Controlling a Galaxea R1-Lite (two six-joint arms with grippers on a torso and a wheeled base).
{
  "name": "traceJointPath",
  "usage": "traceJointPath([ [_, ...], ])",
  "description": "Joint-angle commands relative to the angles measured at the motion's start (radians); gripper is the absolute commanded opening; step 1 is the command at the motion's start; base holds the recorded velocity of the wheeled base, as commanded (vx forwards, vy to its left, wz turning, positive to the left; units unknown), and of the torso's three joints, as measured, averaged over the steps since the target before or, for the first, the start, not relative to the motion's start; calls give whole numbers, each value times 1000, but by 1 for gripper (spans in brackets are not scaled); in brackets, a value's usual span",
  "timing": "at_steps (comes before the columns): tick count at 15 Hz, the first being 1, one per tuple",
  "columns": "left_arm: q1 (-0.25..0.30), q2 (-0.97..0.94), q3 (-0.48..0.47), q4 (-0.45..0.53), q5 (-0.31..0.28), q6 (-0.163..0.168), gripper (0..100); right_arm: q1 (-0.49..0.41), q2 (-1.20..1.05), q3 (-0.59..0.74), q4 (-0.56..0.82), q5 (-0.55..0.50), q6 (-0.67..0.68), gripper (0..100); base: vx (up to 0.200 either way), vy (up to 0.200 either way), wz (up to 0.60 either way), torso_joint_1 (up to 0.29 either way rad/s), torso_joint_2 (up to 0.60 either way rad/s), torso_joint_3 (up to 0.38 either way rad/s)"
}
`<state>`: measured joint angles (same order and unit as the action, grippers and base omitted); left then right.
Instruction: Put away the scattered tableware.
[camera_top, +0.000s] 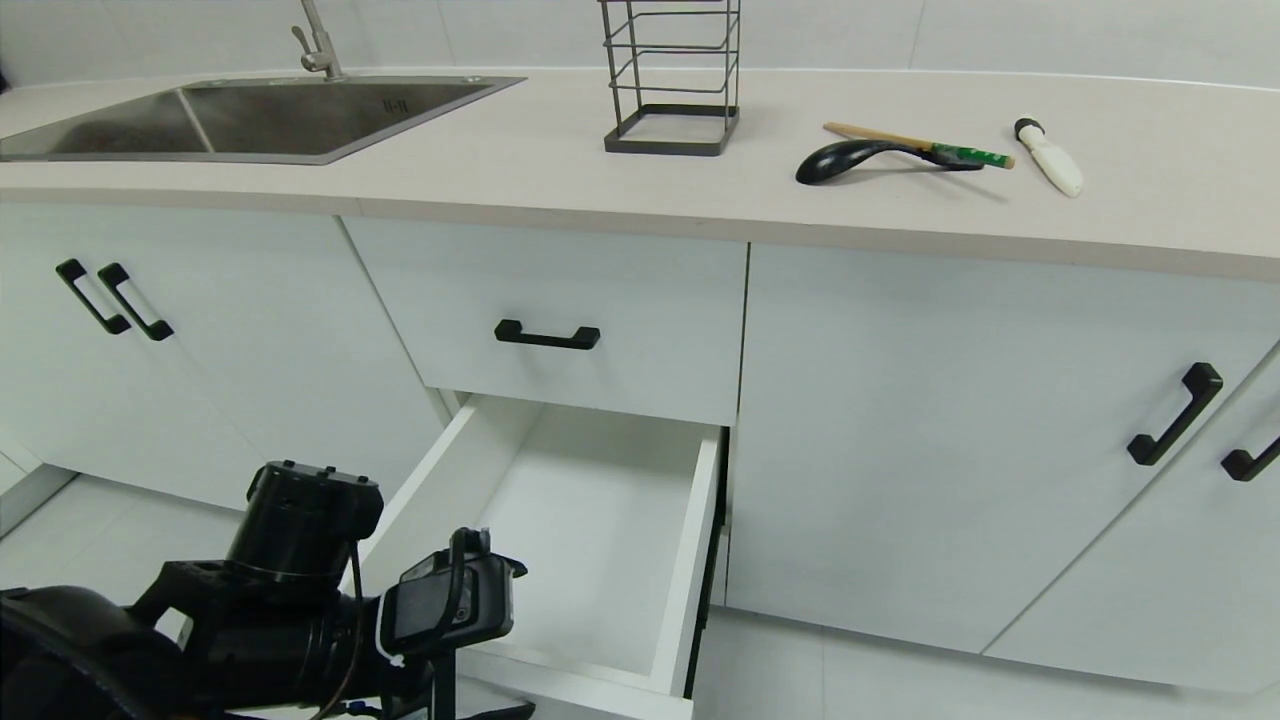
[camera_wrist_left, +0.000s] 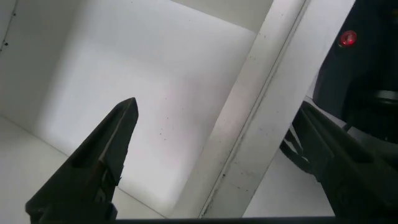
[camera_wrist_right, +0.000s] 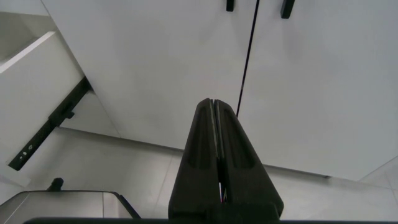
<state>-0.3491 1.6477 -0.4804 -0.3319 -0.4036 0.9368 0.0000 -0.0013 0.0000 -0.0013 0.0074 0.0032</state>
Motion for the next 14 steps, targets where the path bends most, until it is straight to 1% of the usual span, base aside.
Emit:
traceJointPath([
  [1,-1,-2,0,-2,8,-4,100,0,1,0,0,0,0,0,0,0,0,0,0,0],
  [2,-1,-2,0,-7,14,-13,100,0,1,0,0,0,0,0,0,0,0,0,0,0],
  [3,-1,3,0,-29,25,-36,100,0,1,0,0,0,0,0,0,0,0,0,0,0],
  [4,-1,6,0,-39,26,-50,100,0,1,0,0,0,0,0,0,0,0,0,0,0],
  [9,-2,-16,11,-41,25,-59,100,0,1,0,0,0,0,0,0,0,0,0,0,0],
  [10,-2,-69,5,-47,14,-92,100,0,1,0,0,0,1,0,0,0,0,0,0,0],
  [12,-7,-174,9,-49,-27,-139,100,-2,1,0,0,-3,0,0,0,0,0,0,0,0],
  [13,-7,-252,9,-49,-54,-190,100,-2,1,0,0,-3,-2,0,0,0,0,0,0,0],
  [14,-7,-327,5,-52,-70,-266,100,-2,1,0,0,0,-3,0,0,0,0,0,0,0],
])
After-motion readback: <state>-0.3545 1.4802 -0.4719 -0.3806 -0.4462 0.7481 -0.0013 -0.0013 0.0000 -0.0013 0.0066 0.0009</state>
